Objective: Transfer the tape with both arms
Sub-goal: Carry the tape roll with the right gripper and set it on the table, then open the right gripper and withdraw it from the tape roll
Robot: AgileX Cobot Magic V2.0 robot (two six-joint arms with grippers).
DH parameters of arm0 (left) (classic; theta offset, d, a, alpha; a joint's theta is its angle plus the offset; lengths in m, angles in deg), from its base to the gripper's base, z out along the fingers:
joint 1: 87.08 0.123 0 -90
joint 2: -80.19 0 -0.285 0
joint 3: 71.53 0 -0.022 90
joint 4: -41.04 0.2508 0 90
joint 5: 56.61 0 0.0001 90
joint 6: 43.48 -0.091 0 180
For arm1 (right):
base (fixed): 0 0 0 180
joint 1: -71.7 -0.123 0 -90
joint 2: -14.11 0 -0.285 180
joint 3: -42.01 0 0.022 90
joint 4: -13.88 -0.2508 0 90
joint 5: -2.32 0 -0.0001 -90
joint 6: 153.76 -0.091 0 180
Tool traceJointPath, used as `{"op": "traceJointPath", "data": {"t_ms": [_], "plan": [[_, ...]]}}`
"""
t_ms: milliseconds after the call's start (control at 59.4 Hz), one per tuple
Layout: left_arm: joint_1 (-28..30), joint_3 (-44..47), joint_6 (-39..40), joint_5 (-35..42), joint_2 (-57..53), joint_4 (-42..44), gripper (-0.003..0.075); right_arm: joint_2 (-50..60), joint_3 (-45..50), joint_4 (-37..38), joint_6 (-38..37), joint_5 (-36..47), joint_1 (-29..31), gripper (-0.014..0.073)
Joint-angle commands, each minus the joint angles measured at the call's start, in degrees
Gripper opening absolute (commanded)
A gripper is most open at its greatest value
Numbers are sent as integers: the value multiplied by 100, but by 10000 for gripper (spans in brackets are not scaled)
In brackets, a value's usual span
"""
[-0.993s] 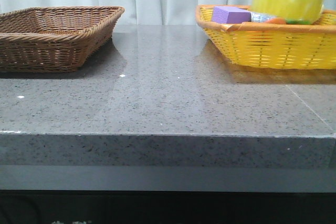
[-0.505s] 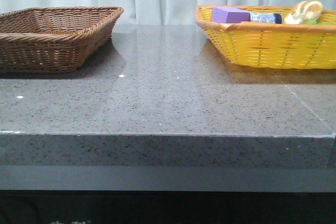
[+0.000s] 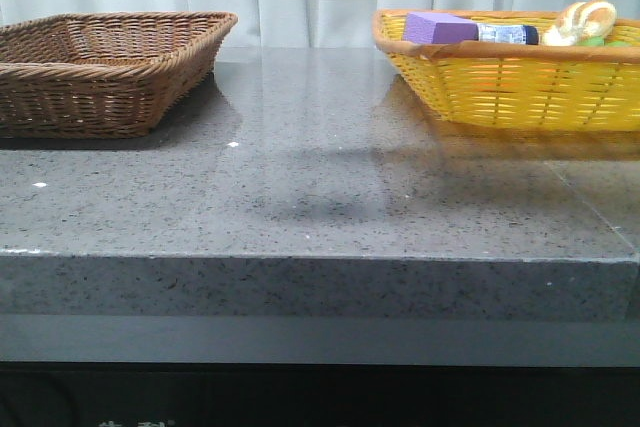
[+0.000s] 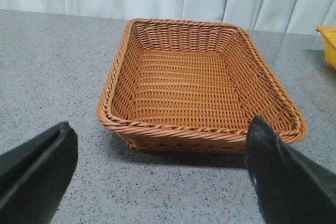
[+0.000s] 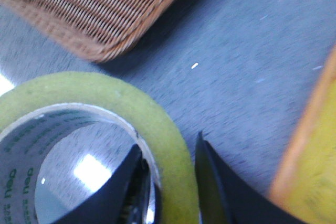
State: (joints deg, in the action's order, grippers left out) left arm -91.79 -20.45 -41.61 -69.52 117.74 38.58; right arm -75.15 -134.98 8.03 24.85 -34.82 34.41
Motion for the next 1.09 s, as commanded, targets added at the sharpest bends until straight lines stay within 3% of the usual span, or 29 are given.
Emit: {"op": "traceJointPath", "data": {"t_ms": [0, 404, 572, 842, 1078], "plan": [[-6, -214, 66, 400, 49, -32, 639, 112, 178, -38, 33, 850, -169, 87], [-6, -214, 66, 400, 49, -32, 639, -925, 530, 39, 33, 1702, -209, 104], [-6, -214, 66, 400, 49, -32, 639, -1024, 530, 107, 33, 1871, -209, 183], [-6, -214, 66, 400, 49, -32, 639, -1022, 503, 107, 33, 1894, -209, 483], [-6, -214, 66, 400, 49, -32, 639, -725, 18, 107, 33, 1621, -209, 509]]}}
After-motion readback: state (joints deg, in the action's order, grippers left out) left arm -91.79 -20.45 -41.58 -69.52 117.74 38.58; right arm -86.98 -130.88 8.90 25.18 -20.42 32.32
